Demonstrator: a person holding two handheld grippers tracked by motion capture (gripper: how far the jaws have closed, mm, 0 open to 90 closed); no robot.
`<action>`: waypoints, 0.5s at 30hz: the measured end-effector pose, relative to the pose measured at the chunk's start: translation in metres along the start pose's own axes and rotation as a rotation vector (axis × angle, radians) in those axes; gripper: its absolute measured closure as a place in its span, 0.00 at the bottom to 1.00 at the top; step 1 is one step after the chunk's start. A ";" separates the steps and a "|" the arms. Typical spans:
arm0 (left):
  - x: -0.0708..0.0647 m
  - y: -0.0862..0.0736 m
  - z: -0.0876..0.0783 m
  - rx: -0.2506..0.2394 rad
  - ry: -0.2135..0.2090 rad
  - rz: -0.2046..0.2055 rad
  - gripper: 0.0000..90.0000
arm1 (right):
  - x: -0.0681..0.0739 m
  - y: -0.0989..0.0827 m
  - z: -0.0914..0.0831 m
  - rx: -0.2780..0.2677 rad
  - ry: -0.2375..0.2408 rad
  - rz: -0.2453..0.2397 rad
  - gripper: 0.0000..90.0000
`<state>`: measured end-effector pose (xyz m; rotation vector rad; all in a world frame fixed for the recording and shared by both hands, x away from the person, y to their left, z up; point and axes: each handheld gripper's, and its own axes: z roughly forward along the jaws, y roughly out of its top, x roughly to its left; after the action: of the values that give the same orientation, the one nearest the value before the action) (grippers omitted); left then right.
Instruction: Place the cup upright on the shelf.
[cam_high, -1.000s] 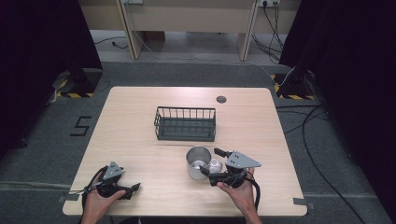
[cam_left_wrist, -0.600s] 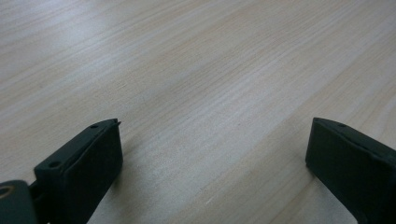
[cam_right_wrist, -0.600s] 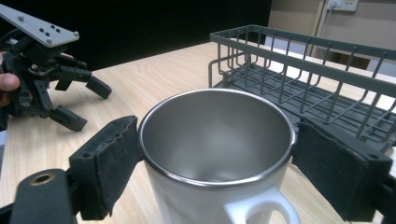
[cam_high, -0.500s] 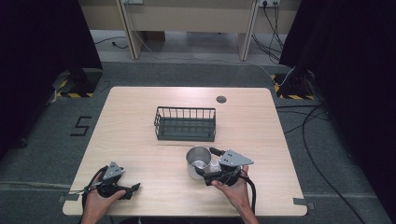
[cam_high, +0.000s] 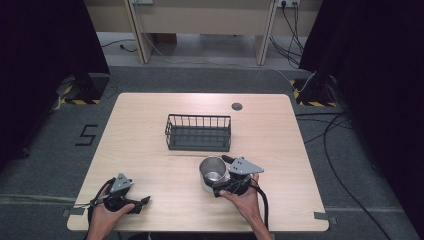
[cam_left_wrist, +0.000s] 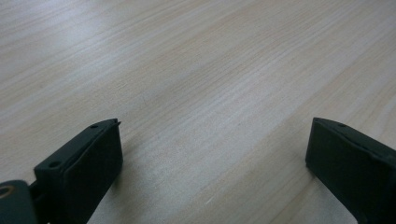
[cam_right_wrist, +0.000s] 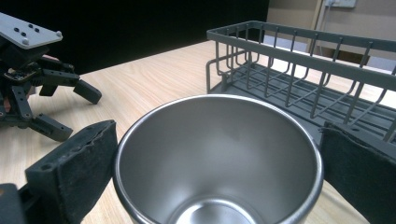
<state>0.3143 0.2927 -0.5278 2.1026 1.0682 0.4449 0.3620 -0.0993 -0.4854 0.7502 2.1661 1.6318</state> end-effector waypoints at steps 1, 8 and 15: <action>0.000 0.000 0.000 0.000 0.000 0.000 0.03 | 0.000 0.000 0.000 0.000 0.000 0.000 0.00; 0.000 0.000 0.000 0.000 0.000 0.000 0.03 | -0.001 0.001 0.004 0.006 0.015 0.021 0.00; 0.000 0.000 0.000 0.000 0.000 0.000 0.03 | 0.000 0.001 0.006 0.020 0.029 0.013 0.04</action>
<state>0.3143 0.2926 -0.5278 2.1021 1.0685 0.4449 0.3657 -0.0946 -0.4862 0.7526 2.2050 1.6395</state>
